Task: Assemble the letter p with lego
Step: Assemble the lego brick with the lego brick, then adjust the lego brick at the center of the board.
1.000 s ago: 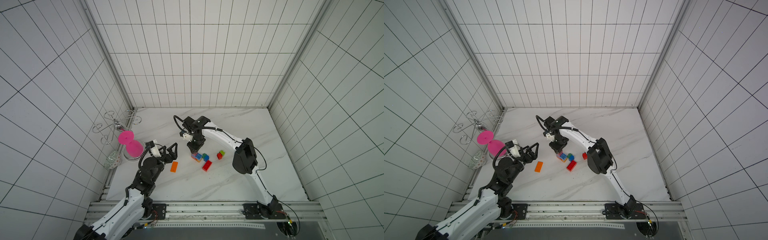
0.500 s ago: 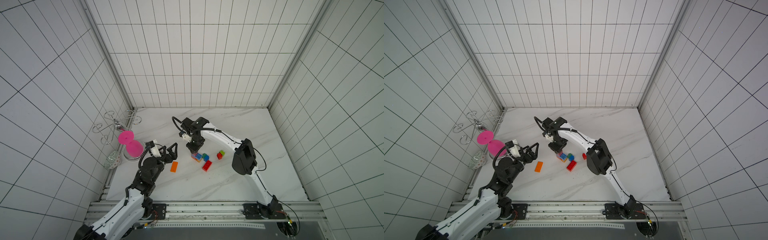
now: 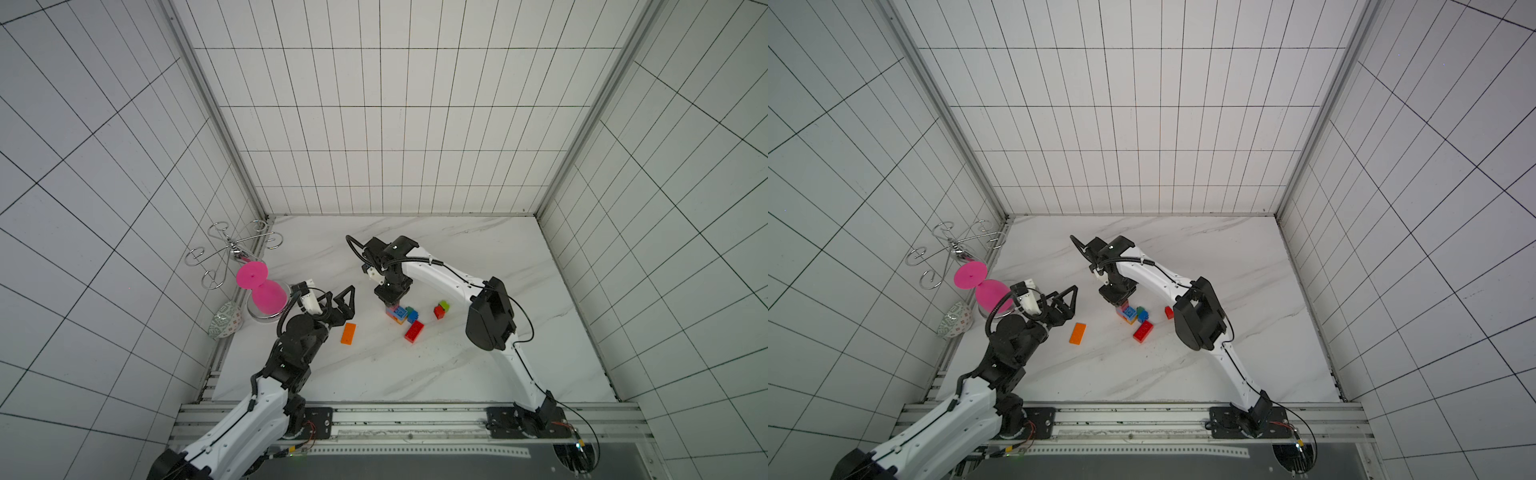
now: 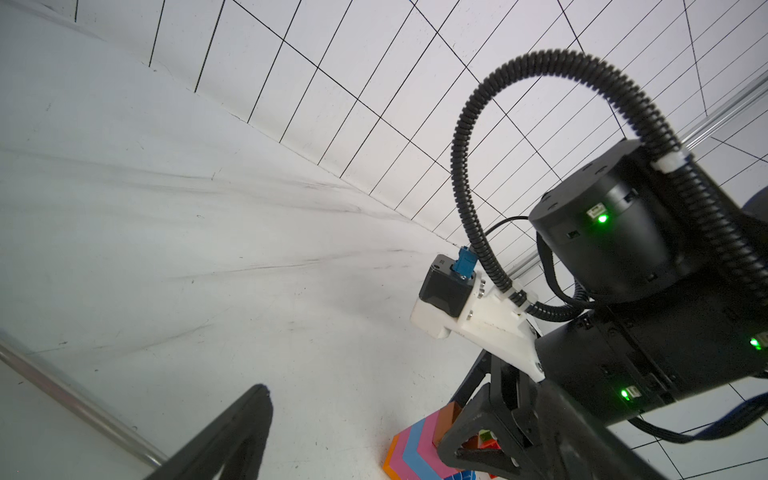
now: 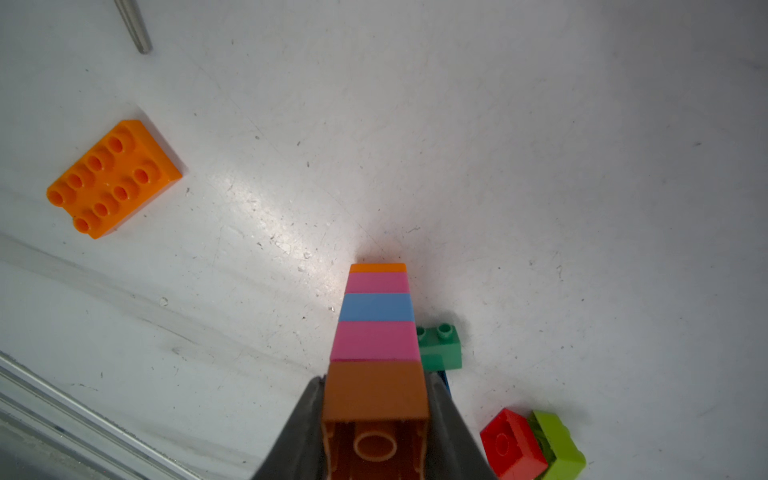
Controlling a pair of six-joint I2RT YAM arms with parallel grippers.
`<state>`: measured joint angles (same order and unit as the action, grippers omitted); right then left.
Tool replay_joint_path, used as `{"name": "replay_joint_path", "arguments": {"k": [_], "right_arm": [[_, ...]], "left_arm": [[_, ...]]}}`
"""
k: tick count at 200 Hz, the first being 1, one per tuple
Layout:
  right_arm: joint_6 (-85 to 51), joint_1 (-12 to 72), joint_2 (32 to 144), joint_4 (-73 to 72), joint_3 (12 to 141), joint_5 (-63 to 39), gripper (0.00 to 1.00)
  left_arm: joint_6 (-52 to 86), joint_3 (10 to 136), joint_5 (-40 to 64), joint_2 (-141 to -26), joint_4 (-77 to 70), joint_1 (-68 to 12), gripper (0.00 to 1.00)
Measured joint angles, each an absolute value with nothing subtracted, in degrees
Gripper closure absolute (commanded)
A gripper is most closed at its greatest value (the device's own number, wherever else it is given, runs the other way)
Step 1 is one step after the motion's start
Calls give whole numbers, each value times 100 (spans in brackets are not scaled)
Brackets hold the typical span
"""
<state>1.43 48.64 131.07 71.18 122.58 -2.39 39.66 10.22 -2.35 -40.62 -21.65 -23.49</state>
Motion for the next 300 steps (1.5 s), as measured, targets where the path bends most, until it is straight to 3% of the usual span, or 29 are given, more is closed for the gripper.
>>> {"name": "replay_joint_path", "arguments": {"k": [162,177,223,240,261,300], "right_arm": [[108,4917,12455,5951,10868,-222,94],[97,4917,12350,5924,10899,-224,86],[-132,4917,12348,6377,11118,-152,29],[-191,4915,12298,6462,11196,-113,15],[-285,4915,12057,6405,11133,-89,7],[-510,4917,11231,5739,9837,-75,6]], "left_arm": [[3966,1022,-233,-4064,-2171,-2351,2],[3966,1022,-233,-4077,-2178,-2349,2],[3966,1020,-228,-4106,-2202,-2351,2],[3966,1020,-222,-4106,-2202,-2349,2],[3966,1020,-204,-4106,-2202,-2349,2],[3966,1020,-200,-4099,-2202,-2349,2]]}}
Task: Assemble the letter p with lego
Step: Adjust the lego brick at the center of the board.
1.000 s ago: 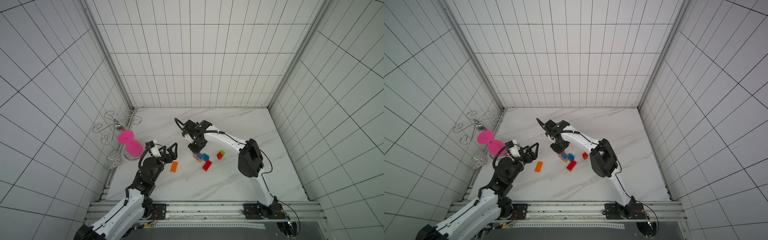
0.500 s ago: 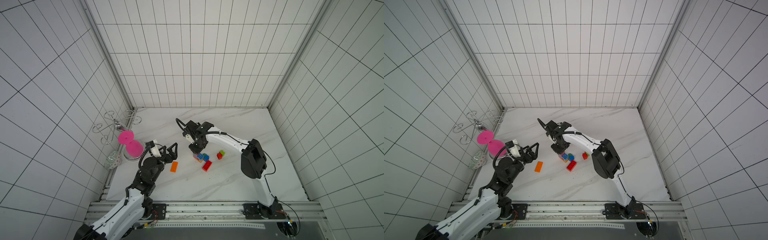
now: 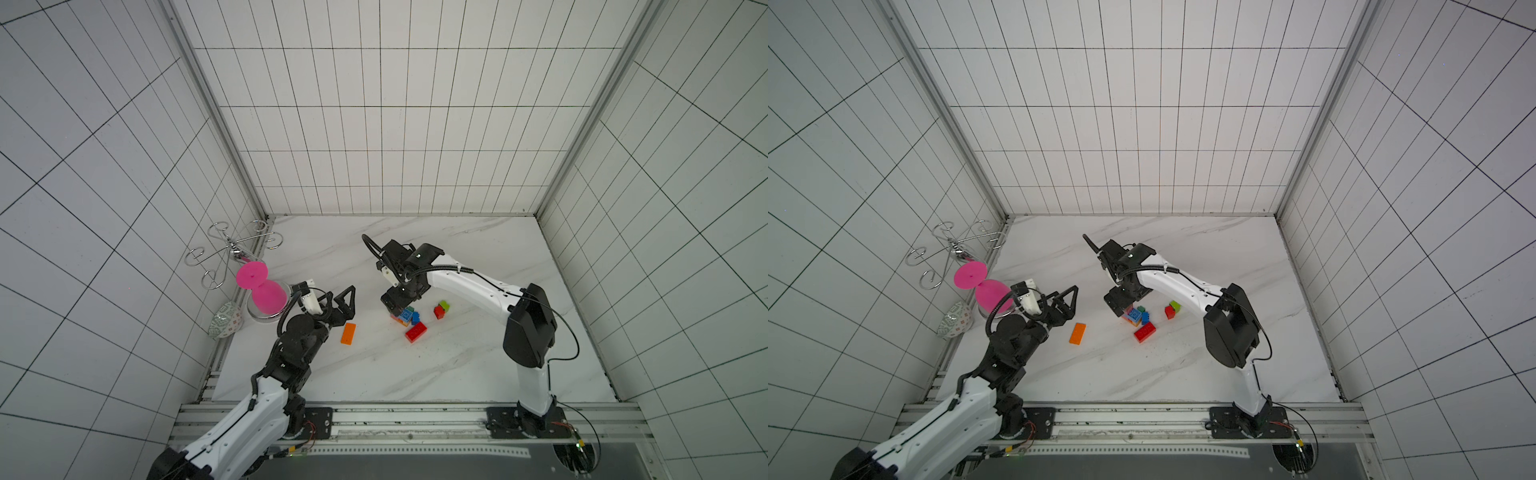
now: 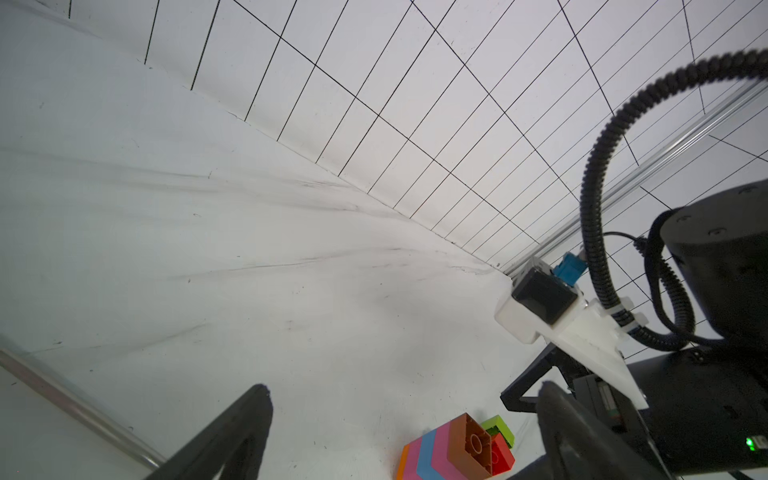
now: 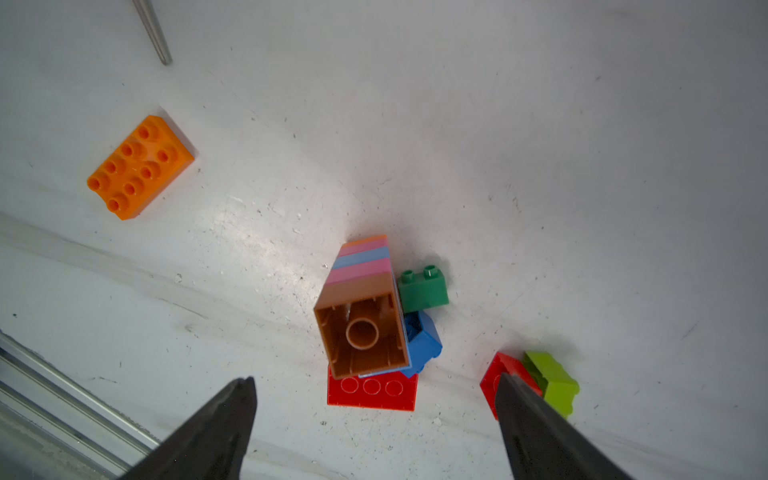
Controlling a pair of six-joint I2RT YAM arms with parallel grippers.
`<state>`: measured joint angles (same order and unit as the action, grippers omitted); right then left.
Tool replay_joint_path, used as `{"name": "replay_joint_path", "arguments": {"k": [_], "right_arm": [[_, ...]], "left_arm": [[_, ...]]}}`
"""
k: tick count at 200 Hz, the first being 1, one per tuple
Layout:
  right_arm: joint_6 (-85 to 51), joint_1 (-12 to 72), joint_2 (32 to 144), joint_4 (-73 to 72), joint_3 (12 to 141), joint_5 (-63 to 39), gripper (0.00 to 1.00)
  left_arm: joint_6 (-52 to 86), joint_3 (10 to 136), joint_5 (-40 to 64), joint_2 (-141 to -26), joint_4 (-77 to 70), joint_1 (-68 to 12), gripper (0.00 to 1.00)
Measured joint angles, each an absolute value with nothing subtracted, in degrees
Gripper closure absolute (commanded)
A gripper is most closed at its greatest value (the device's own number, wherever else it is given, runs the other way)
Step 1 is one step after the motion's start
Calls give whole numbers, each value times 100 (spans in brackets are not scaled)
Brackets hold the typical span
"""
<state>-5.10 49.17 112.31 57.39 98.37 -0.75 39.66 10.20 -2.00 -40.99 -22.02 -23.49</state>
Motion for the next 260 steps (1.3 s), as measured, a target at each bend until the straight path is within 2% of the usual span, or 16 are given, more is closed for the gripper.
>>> {"name": "replay_joint_path", "arguments": {"k": [51,113,170,185,238,260], "right_arm": [[-753,4917,11098,5026,8488,132,4],[-869,4788,11153,4646,8420,888,3],[-845,4198,11153,4523,8346,1105,3],[-810,4077,11153,4519,8346,1094,0],[-847,3948,10779,4954,8390,390,2],[-1039,3946,10667,5448,8829,-45,1]], "left_arm": [[3966,989,-189,-4099,-2202,-2349,2],[3966,982,-191,-4093,-2202,-2351,2],[3964,982,-191,-4093,-2202,-2351,2],[3964,982,-191,-4095,-2202,-2349,2],[3964,982,-191,-4272,-2209,-2349,2],[3966,989,-189,-4556,-2231,-2349,2]]}}
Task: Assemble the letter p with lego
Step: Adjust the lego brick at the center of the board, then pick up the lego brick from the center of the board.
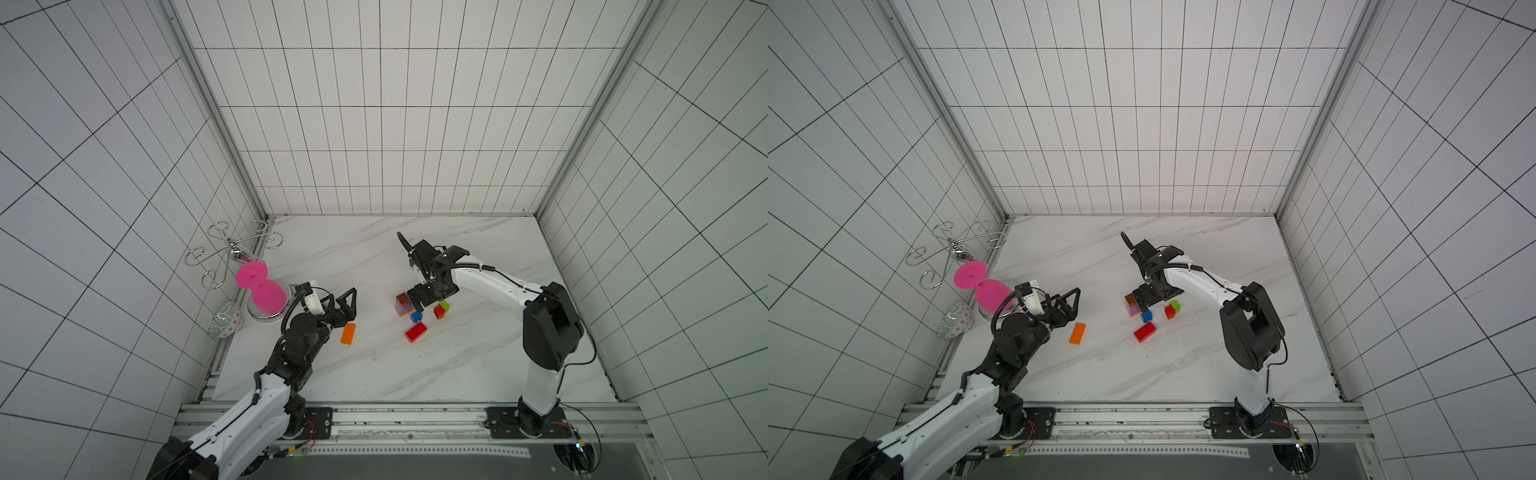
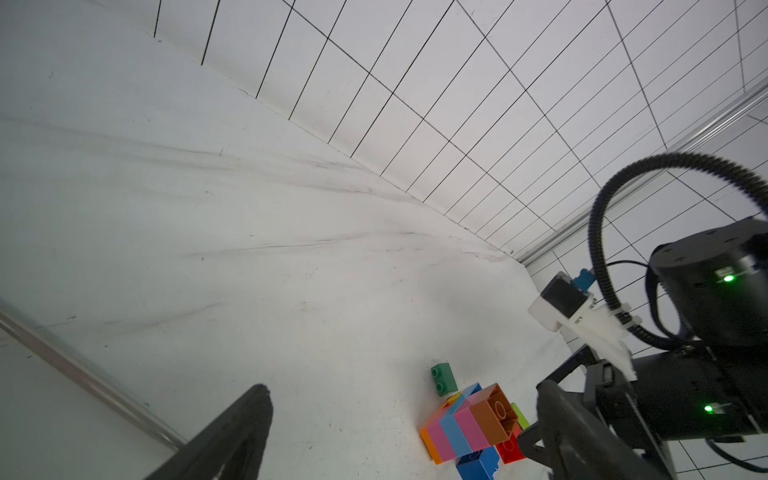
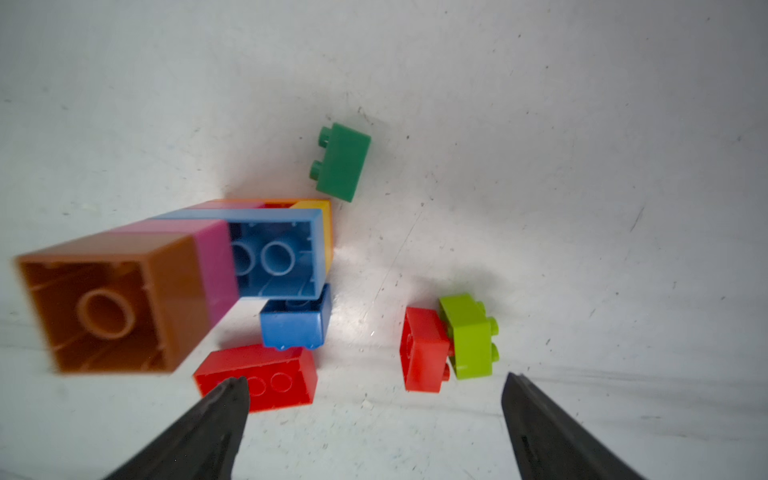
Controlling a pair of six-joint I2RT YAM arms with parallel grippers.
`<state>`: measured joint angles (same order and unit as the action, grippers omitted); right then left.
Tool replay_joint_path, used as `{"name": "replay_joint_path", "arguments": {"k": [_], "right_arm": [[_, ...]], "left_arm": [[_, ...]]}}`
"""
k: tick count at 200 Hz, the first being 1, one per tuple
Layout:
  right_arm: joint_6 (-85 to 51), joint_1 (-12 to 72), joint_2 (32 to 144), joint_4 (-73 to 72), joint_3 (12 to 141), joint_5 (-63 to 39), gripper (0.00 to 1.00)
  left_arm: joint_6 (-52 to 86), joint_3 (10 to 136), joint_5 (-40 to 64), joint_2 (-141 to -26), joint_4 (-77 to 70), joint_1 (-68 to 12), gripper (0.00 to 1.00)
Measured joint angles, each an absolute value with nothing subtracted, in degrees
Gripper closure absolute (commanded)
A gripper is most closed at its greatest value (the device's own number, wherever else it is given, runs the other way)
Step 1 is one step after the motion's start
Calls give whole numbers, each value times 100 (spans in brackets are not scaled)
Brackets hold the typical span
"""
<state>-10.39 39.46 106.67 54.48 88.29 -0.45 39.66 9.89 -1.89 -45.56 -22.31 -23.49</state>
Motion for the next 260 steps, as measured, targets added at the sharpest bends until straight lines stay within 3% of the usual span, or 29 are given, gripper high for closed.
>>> {"name": "replay_joint_path", "arguments": {"k": [25,64,143,185,206,226,260], "right_arm": [[-1140,3953,10908,5961,9730,-760,1],[-1219,4018,11942,6709,11172,-1081,2],[-1260,4219,13780,7817,12901,-827,0],[-1264,4281,13979,8023,12962,-661,22],[-1267,4281,13979,8062,12969,-604,39],[-1286,4283,13979,8097,12991,-574,47],[-1295,4292,13979,8128,12991,-502,49]], "left_arm": [[3970,1072,-134,-5059,-2220,-2349,2],[3994,1201,3,-5419,-2220,-2346,2],[4010,1251,75,-5428,-2217,-2340,2],[4010,1264,82,-5400,-2206,-2340,2],[4010,1264,93,-5398,-2206,-2340,2],[4010,1264,95,-5398,-2206,-2333,2],[4010,1267,97,-5398,-2206,-2318,2]]}}
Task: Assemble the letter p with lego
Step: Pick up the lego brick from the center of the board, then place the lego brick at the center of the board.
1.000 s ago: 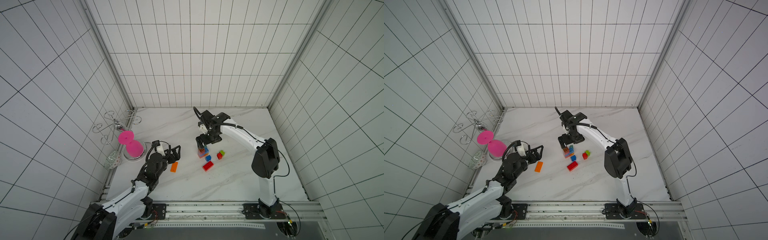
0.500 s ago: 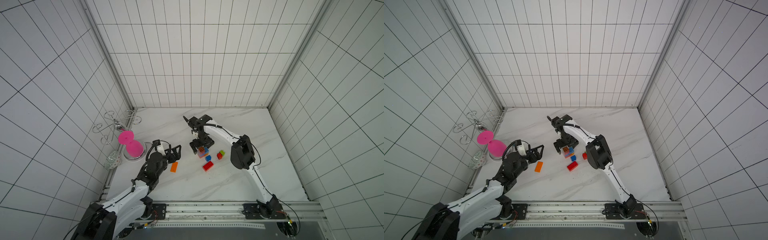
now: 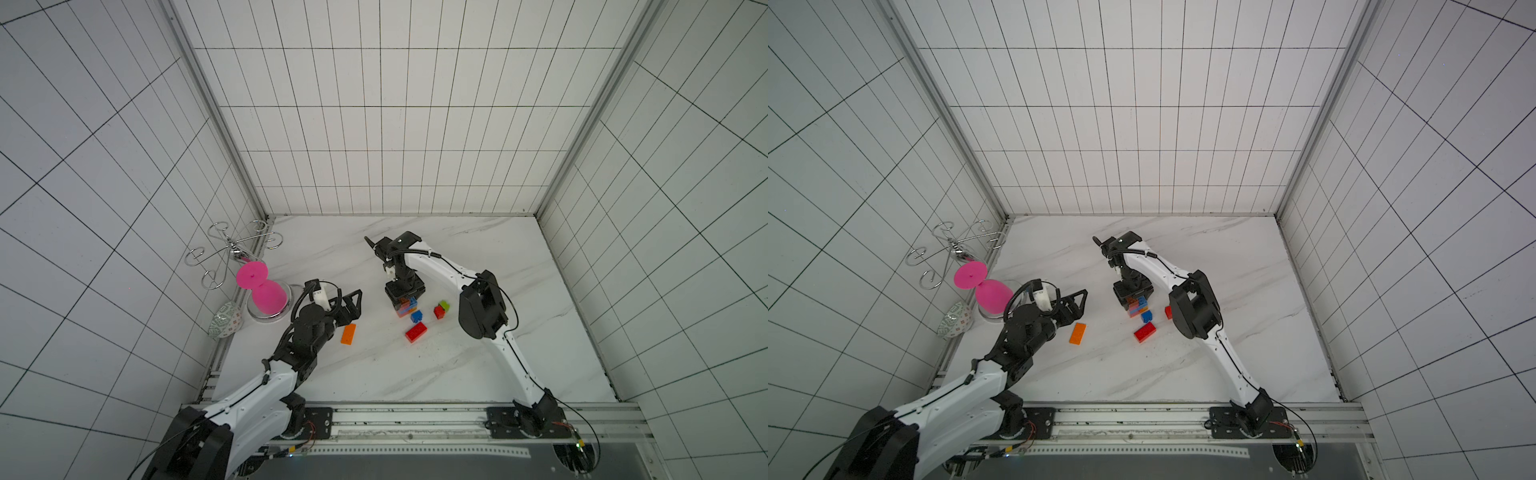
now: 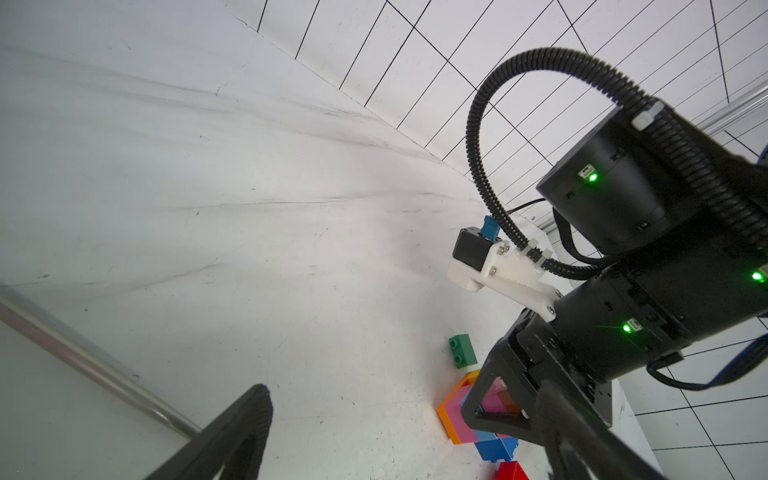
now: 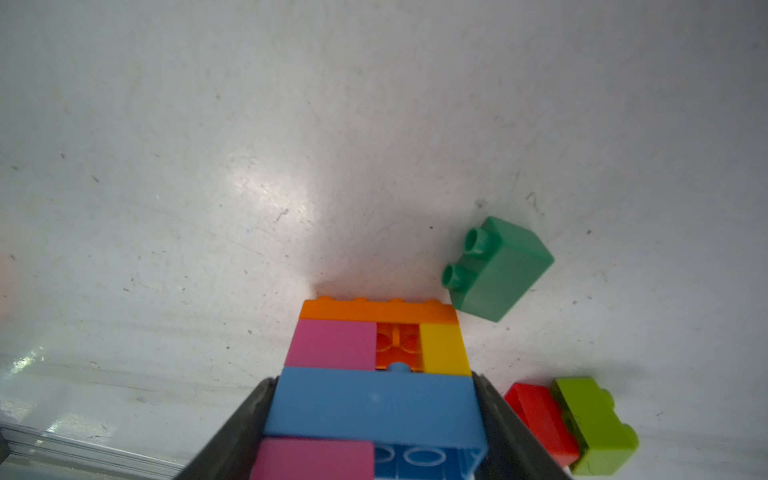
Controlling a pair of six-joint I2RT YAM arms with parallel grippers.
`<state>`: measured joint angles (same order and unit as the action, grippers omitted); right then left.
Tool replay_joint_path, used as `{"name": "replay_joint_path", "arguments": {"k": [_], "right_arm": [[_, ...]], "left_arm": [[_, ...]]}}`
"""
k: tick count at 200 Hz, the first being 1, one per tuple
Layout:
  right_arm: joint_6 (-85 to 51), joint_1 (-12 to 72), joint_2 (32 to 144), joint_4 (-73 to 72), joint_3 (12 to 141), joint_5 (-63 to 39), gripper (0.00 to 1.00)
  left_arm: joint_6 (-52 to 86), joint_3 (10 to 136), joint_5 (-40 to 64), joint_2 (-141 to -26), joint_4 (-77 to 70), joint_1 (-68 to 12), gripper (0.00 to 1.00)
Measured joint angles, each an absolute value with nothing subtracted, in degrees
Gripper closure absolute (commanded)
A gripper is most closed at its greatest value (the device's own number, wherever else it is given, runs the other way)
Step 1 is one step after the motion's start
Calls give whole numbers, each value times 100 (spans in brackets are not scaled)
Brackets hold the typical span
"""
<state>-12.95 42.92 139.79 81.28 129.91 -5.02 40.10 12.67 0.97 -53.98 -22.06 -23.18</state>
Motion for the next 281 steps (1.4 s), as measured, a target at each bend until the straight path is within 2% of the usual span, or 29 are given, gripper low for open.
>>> {"name": "replay_joint_path", "arguments": {"k": [38,85,105,180,230,249,281], "right_arm": [[-1374,4289,13664,7979,12921,-344,50],[-1435,4108,12092,7284,11942,-78,52],[-1431,3824,11749,7098,11627,-91,52],[-1157,2740,12479,7214,11467,-353,52],[-1004,2375,13091,7303,11493,-508,51],[-989,2362,13227,7426,11675,-541,46],[-956,2362,13305,7500,11826,-633,29]], "left_arm": [[4007,1267,97,-5395,-2206,-2318,2],[4005,1267,97,-5371,-2206,-2318,2],[4005,1267,97,-5371,-2209,-2318,2],[4001,1267,102,-5395,-2209,-2318,2],[3986,1267,117,-5419,-2209,-2318,2],[3986,1267,117,-5419,-2209,-2318,2],[3983,1267,117,-5419,-2209,-2318,2]]}}
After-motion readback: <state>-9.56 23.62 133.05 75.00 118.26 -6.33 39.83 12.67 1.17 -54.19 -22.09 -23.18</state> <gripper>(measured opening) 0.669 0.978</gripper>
